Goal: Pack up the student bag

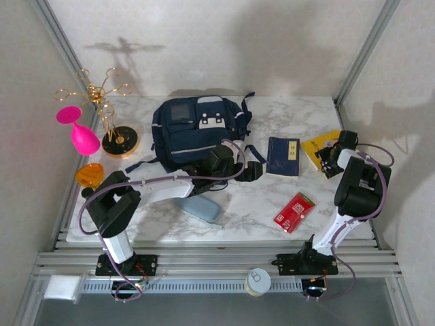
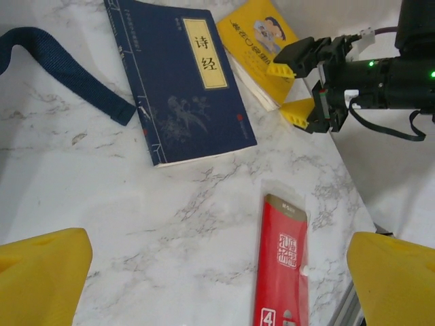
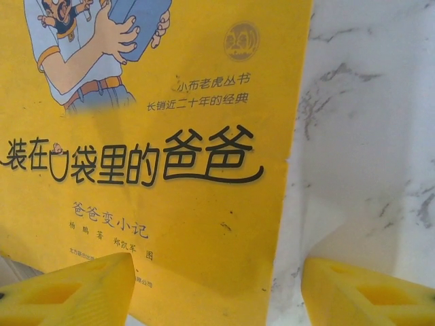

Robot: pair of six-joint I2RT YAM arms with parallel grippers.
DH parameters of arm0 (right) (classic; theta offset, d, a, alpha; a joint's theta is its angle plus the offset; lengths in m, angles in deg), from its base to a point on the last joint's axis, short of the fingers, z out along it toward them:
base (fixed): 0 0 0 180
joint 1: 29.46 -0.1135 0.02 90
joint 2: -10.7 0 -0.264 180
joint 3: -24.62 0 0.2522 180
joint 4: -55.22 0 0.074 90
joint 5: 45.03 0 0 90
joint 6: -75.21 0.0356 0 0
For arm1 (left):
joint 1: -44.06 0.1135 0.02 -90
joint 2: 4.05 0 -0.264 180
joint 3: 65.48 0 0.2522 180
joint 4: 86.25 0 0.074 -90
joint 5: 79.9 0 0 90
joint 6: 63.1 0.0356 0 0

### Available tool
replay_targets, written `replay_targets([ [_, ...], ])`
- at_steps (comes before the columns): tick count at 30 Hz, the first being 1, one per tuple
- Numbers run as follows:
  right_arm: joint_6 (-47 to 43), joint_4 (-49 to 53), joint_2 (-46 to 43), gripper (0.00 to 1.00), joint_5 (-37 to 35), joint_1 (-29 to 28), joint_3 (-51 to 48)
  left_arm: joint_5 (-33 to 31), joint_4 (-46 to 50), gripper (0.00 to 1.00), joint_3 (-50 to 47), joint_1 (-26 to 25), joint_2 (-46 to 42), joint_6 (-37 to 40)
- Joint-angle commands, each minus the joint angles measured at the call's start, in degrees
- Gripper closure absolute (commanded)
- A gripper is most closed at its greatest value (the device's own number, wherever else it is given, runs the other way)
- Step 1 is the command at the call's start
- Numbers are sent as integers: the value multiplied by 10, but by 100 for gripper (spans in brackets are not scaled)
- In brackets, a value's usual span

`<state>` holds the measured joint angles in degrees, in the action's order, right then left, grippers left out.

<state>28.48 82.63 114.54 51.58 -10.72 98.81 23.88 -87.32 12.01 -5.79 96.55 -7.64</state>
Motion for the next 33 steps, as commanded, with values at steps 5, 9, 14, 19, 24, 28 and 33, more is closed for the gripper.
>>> replay_targets([
  [5,13,-66,33,42,69,-2,14,-6,0,1,16,-4,15,3],
  [9,18,-65,16,45,47,-1,9,-23,0,1,15,-3,15,4],
  [14,17,-67,34,51,59,-1,17,-22,2,1,18,-2,17,4],
  [19,17,-88,15,57,58,0,4,-23,6,0,17,-2,18,4],
  [24,20,-80,28,63,59,3,11,-19,1,1,17,-1,24,2],
  [28,25,-98,38,68,75,3,6,-16,3,0,19,0,26,2],
  [33,29,-104,42,72,72,4,9,-16,4,1,19,2,26,2],
])
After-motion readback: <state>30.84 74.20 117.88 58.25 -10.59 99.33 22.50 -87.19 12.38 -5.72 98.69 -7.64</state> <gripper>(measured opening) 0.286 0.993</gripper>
